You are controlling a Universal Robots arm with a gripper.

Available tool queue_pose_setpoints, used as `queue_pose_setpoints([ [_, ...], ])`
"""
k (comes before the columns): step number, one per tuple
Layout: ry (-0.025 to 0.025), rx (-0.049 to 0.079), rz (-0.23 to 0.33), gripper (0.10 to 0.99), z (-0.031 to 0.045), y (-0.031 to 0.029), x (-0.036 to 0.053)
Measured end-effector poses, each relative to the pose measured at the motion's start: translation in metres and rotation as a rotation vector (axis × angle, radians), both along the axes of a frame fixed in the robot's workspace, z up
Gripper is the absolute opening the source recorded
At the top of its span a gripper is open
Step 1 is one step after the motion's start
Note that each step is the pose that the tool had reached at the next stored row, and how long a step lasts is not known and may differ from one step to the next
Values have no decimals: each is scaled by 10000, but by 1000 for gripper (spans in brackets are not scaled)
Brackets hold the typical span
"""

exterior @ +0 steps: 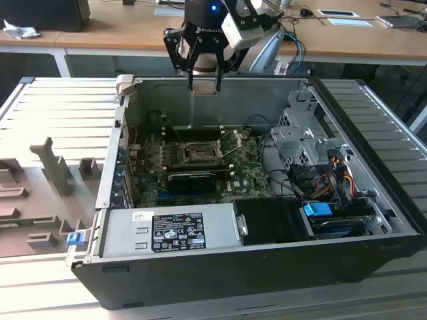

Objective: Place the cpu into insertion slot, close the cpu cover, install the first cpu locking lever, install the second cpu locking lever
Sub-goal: 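Place the cpu into insertion slot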

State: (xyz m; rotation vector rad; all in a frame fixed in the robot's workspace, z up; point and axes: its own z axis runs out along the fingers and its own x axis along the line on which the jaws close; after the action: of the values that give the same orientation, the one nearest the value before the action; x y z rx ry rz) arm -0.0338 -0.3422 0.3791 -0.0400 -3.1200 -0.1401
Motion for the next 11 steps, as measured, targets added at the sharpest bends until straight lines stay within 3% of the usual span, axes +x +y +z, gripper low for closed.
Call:
queue_pose_setpoints([
  [11, 1, 0, -375, 529, 0, 0, 0],
])
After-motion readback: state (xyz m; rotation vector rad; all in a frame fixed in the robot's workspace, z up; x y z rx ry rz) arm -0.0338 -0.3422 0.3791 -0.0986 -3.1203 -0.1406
